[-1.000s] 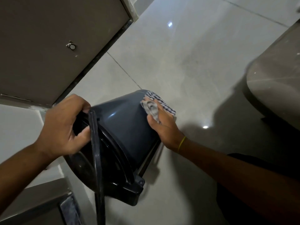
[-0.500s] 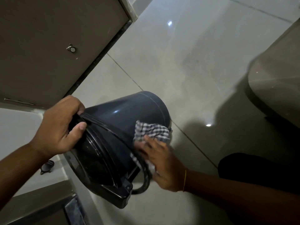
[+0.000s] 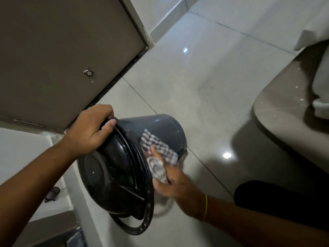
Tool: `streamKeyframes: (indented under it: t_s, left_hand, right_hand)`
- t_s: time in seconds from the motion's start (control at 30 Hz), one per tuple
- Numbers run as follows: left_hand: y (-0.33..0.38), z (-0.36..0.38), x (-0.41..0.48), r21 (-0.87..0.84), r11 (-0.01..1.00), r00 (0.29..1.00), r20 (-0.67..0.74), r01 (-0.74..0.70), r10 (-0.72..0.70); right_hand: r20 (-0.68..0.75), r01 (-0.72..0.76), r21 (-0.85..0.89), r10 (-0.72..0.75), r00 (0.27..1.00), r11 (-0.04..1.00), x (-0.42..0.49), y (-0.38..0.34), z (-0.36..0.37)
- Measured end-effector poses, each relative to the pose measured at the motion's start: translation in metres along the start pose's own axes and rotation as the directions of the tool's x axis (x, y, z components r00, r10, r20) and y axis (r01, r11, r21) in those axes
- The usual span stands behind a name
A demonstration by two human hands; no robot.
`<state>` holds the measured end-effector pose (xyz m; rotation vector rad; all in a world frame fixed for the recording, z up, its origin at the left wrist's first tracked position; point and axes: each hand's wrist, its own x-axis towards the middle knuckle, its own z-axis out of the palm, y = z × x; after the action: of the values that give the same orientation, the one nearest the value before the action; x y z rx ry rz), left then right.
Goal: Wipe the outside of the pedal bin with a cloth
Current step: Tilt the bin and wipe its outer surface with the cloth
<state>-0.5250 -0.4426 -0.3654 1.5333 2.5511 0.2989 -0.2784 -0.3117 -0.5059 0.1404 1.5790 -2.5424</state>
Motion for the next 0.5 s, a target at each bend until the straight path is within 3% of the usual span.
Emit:
streamKeyframes:
  t_s: [0.03, 0.17, 0.27, 0.37, 0.5]
  left_hand:
    - [0.001, -0.001, 0.006, 0.009, 1.000, 1.000, 0.012, -0.010, 0.010]
    - [0.017, 0.003, 0.039, 0.018, 0.996, 0.992, 0.098, -0.082, 0.080]
    - [0.040, 0.011, 0.071, 0.046, 0.979, 0.961, 0.201, -0.200, 0.187]
    - [0.072, 0.031, 0.101, 0.089, 0.935, 0.904, 0.300, -0.343, 0.303]
    - [0.117, 0.064, 0.113, 0.181, 0.846, 0.818, 0.417, -0.502, 0.396]
  right_hand:
    - [0.007, -0.016, 0.073, 0.015, 1.000, 0.997, -0.015, 0.003, -0.001]
    - [-0.202, -0.072, 0.220, 0.118, 0.972, 0.973, -0.030, -0.001, -0.028]
    - [-0.424, -0.121, 0.434, 0.321, 0.847, 0.893, -0.023, -0.015, -0.066]
    - [-0.421, -0.168, 0.630, 0.515, 0.746, 0.758, -0.025, -0.026, -0.096]
    - [-0.484, -0.183, 0.630, 0.566, 0.667, 0.755, -0.047, -0.057, -0.110]
